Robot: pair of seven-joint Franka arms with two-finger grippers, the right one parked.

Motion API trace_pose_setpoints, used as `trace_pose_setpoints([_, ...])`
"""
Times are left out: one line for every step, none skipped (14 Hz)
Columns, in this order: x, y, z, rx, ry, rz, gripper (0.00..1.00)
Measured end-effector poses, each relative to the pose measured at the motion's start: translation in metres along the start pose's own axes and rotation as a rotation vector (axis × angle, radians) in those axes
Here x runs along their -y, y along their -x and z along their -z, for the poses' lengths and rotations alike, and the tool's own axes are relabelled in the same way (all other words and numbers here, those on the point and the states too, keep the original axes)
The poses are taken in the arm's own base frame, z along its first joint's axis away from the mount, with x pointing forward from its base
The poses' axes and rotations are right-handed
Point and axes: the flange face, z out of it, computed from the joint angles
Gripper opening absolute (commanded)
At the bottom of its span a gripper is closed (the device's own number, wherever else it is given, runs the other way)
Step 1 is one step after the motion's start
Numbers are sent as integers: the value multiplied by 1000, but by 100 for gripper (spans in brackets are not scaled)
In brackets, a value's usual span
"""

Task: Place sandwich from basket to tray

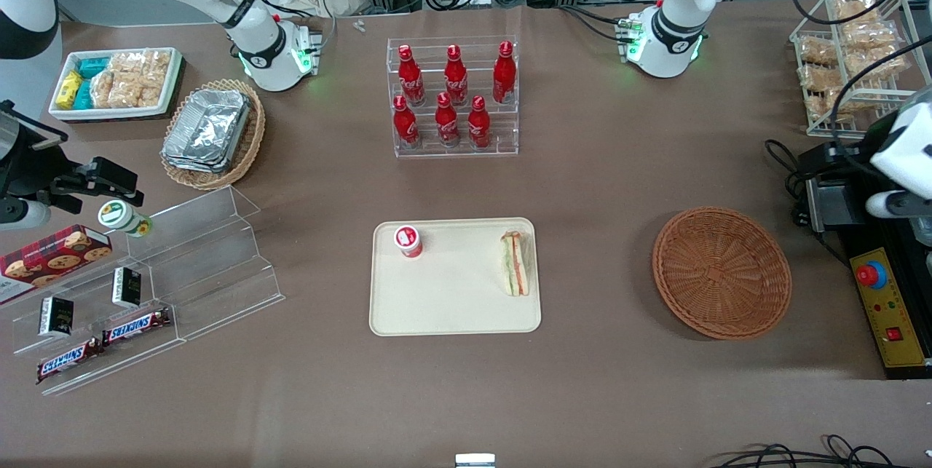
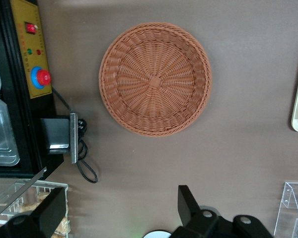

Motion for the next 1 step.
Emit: trace_pose_setpoints([-1,1,1,-1,-2,-1,100])
